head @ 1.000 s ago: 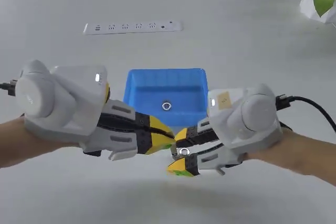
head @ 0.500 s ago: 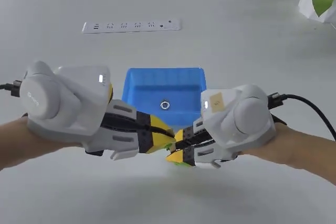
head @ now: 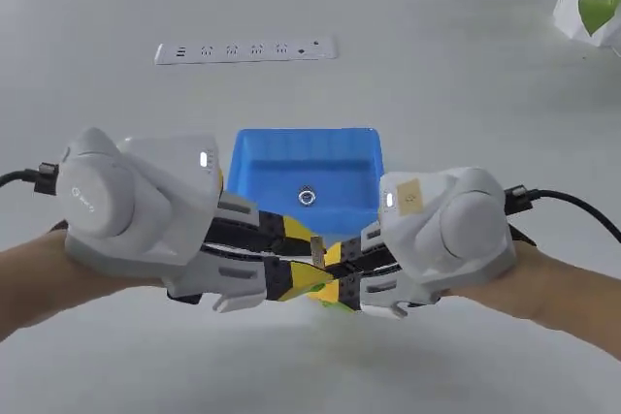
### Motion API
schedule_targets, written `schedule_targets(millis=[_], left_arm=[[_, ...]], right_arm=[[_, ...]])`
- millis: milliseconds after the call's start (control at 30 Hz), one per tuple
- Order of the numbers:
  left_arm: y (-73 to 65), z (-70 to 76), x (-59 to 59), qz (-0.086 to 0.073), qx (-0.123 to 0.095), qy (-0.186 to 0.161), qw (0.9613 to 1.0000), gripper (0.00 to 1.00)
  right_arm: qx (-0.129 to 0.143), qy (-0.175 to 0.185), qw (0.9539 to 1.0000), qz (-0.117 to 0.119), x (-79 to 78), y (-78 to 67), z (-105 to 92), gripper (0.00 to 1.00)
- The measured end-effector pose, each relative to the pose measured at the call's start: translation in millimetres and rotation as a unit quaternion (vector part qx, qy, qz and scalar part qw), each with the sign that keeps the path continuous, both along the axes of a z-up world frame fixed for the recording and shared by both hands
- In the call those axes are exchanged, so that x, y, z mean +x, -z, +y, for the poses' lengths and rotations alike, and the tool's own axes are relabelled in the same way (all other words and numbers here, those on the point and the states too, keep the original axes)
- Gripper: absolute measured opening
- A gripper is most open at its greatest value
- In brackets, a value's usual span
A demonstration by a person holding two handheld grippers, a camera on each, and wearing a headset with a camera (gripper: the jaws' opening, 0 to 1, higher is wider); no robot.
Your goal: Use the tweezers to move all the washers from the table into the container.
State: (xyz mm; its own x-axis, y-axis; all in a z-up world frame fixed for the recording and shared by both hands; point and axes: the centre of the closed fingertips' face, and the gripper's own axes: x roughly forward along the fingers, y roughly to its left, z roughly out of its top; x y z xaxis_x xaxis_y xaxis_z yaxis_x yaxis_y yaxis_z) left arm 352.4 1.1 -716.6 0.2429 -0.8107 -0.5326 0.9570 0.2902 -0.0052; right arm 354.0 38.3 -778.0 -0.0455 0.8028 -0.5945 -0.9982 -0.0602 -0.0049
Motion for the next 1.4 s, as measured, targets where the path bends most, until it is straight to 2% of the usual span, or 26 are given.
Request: schedule_targets(millis=[67,100,267,433,500,600,833,933,1000,1133,1233,1400], left_arm=[[-2.1,1.3,-0.5,0.002,-0.003,-0.005,1.0,0.22],[-4.9,2.7,0.2,-0.002,-0.007,-0.011,0.9999,0.23],[-14.7,8.1,-2.1,0.0,-0.031,-0.031,0.999,0.3],[-17.0,23.5,-6.3,-0.001,-0.034,-0.068,0.9971,0.33],[-19.2,30.1,-7.6,0.001,-0.044,-0.087,0.9953,0.34],[-23.9,40.3,-8.4,-0.008,-0.052,-0.11,0.9926,0.35],[-29.1,62.2,-10.6,-0.014,-0.061,-0.147,0.9872,0.35],[-29.3,69.6,-10.8,-0.024,-0.058,-0.155,0.9858,0.36],[-29.0,77.1,-9.7,-0.021,-0.061,-0.17,0.9834,0.36],[-29.4,90.1,-8.1,-0.025,-0.066,-0.192,0.9789,0.36],[-29.7,95.3,-8.5,-0.025,-0.075,-0.204,0.9757,0.37],[-22.9,99.1,-13.5,-0.02,-0.074,-0.21,0.9746,0.37]], right_arm=[[0.0,-0.003,1.0,-0.005,-0.9,-2.3,0.0,0.09],[0.0,-0.004,1.0,-0.005,-1.0,-3.3,-0.1,0.09],[0.004,0.0,1.0,-0.007,0.7,-10.8,-1.4,0.09],[0.0,-0.007,0.9999,-0.013,-0.7,-17.1,-2.6,0.09],[-0.002,-0.01,0.9998,-0.016,-1.9,-19.8,-2.9,0.09],[-0.001,-0.012,0.9997,-0.02,-3.3,-26.2,-3.1,0.09],[0.005,-0.02,0.9994,-0.029,-2.5,-46.9,-1.7,0.09],[0.0,-0.02,0.9991,-0.038,3.5,-55.8,-2.4,0.09],[0.006,-0.017,0.9991,-0.038,7.1,-64.0,-2.4,0.09],[0.013,-0.01,0.9988,-0.046,16.6,-78.1,-1.6,0.09],[0.018,-0.002,0.9983,-0.055,28.5,-88.4,-0.4,0.09],[0.021,0.011,0.9971,-0.072,52.1,-98.4,2.4,0.09]])
